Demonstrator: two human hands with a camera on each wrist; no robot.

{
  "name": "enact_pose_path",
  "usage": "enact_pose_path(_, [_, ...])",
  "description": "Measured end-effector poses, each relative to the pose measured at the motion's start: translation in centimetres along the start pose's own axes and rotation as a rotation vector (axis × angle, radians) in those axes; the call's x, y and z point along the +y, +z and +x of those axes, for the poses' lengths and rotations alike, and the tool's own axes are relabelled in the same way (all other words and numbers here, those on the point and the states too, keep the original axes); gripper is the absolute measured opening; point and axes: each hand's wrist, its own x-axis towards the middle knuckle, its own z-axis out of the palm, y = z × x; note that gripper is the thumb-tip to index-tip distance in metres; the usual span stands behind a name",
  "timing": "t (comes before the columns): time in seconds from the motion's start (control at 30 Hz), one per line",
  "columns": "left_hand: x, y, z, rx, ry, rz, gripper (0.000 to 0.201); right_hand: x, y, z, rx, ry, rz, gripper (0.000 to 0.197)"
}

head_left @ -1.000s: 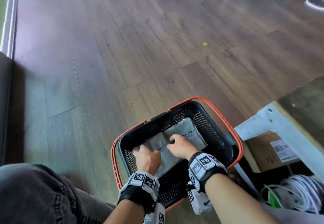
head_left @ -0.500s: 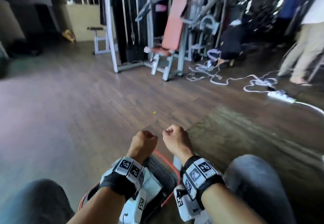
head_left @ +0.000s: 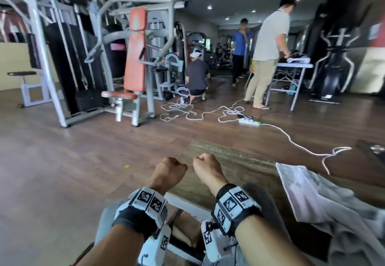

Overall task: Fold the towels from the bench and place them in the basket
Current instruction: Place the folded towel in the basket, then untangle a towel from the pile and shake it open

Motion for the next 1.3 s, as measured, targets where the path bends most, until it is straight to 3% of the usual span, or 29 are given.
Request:
enact_pose_path(0.47, [4.9, 11.4, 0.9, -0.313, 0.151, 0.06, 0.023, 8.0, -8.1, -0.5, 0.227, 0.226, -0.034, 0.017])
enact_pose_path(0.67, [7.9, 20.0, 0.1, -0.516, 0.234, 0.138, 0.024, 15.7, -14.6, -2.2, 0.275, 0.383, -0.138, 0.046])
enact_pose_path(0.87, [9.5, 29.1, -1.5, -0.625, 0.469, 0.276, 0.025, 24.4, -20.2, -3.5, 0.328, 0.41, -0.329, 0.021])
enact_pose_path(0.97, [9.3, 32.7, -2.0, -0.692, 0.578, 0.278, 0.044, 27.6, -21.4, -4.5, 0.267, 0.423, -0.357, 0.017])
enact_pose_path(1.13, [8.6, 36.2, -2.2, -0.656, 0.729, 0.554, 0.059, 30.4, -21.6, -5.6, 0.221, 0.37, -0.409, 0.045])
enact_pose_path(1.3, [9.6, 35.9, -2.1, -0.479, 0.752, 0.578, 0.026, 30.9, -22.1, -4.9, 0.192, 0.38, -0.413, 0.043])
